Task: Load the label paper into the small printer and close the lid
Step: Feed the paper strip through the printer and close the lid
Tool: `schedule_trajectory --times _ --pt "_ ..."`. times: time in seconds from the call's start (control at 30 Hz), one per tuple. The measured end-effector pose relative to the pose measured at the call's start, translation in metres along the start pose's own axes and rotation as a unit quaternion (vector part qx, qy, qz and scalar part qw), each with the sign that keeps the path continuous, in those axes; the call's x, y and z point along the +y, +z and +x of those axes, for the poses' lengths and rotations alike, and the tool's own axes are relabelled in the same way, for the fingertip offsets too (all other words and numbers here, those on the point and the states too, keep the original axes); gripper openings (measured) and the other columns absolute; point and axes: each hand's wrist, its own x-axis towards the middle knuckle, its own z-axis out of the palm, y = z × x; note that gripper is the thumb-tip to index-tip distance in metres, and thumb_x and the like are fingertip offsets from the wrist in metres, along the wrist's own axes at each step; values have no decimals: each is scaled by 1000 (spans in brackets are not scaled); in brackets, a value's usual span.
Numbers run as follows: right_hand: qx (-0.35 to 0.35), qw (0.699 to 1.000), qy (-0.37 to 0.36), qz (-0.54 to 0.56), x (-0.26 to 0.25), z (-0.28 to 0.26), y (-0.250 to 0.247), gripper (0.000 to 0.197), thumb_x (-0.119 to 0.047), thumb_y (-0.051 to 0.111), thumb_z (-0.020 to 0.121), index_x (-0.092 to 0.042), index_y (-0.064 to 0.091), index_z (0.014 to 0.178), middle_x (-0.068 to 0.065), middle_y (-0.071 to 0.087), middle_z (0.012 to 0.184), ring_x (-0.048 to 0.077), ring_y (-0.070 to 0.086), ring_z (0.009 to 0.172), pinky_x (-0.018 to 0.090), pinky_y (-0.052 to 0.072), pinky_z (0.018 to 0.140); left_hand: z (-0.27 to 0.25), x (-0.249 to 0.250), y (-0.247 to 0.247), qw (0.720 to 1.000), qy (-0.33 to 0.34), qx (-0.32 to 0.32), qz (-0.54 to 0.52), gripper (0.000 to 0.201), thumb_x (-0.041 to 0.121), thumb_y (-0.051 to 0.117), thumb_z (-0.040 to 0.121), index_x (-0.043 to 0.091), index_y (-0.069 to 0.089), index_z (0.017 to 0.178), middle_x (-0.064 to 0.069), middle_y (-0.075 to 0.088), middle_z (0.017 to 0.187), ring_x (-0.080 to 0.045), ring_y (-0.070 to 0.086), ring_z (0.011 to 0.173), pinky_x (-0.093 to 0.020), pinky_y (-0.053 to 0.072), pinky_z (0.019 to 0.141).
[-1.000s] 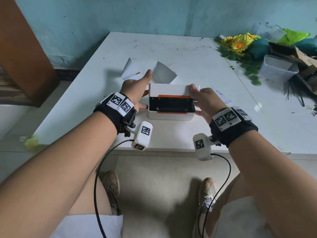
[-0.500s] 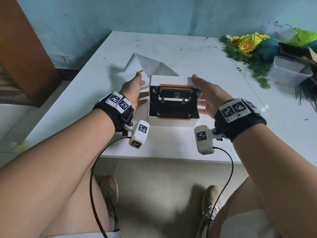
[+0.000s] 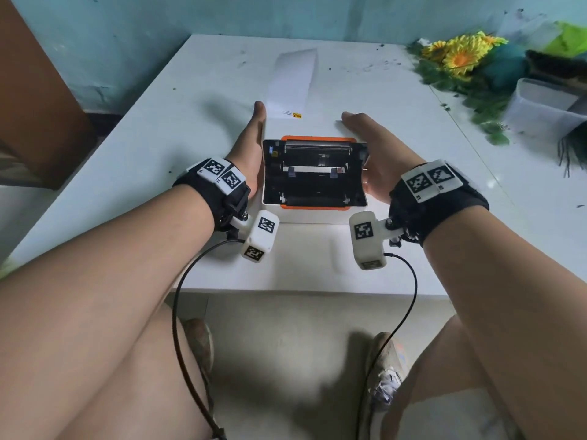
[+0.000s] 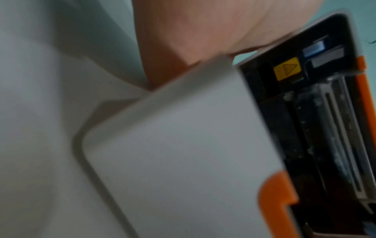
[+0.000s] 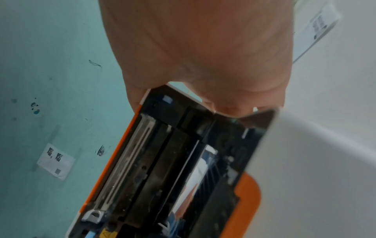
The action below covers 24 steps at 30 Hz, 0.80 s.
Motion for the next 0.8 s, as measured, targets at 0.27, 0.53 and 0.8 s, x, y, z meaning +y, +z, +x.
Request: schedule_trajectory --times 0.27,0.53,0.8 --pt "-11 999 -9 37 1 -2 0 34 -56 77 84 -26 83 100 17 74 129 43 69 124 61 49 111 -5 4 2 999 -1 -20 -30 92 78 17 100 10 62 144 -10 82 96 -27 80 80 -33 62 59" --pt "55 998 -2 39 8 -6 18 53 -68 65 83 -23 74 108 10 79 107 35 78 93 64 58 96 0 -10 9 993 44 99 -55 73 68 25 105 19 70 135 -4 82 104 -20 79 90 -35 60 83" --pt "131 990 5 59 8 -9 30 58 -73 64 66 -29 79 100 8 81 104 34 80 88 62 59 92 19 -28 1 984 29 170 -40 96 96 38 66 30 77 124 -3 81 115 -28 78 104 -46 60 97"
